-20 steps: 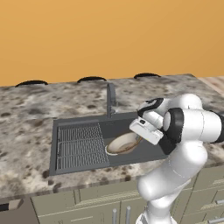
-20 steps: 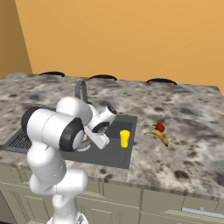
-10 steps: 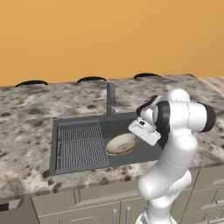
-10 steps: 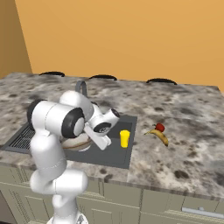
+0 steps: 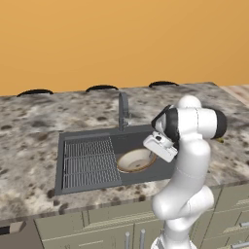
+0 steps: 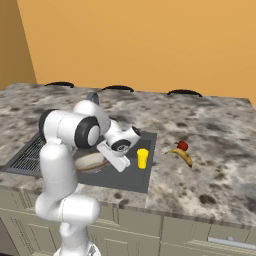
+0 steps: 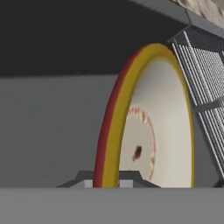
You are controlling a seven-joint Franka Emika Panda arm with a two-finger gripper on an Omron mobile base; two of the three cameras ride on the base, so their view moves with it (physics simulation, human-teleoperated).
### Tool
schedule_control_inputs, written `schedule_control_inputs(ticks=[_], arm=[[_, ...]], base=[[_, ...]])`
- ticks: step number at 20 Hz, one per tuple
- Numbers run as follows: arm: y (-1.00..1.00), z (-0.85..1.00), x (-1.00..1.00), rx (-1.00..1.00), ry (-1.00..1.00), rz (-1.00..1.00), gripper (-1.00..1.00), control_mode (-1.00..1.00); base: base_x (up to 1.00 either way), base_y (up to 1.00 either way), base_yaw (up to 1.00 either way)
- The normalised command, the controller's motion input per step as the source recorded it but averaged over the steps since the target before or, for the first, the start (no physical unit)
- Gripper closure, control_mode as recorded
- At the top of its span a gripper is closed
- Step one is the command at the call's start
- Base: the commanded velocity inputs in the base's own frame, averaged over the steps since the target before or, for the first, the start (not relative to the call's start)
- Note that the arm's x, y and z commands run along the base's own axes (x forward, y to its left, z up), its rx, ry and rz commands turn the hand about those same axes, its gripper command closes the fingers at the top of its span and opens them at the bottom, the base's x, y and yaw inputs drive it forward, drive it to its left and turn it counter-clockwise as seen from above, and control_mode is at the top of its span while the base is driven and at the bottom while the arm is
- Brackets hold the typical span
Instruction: Remove the bell pepper and banana from the sink. Then move the bowl and cup from the counter to the sink for washing.
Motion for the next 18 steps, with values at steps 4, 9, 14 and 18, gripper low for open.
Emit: schedule_control_inputs(ticks=[4,9,14,18], arm=[[0.00,-0.16,0.05,0.00,0.00,0.04,1.00,-1.00],[0.00,-0.15,0.09,0.00,-0.01,0.05,1.00,-1.00],[0.03,-0.16,0.17,0.00,-0.02,0.05,1.00,-1.00],[0.00,-0.12,0.26,0.00,0.00,0.04,1.00,-1.00]], base=[[0.00,0.00,0.00],[0.00,0.00,0.00],[0.00,0.00,0.00],[0.00,0.00,0.00]])
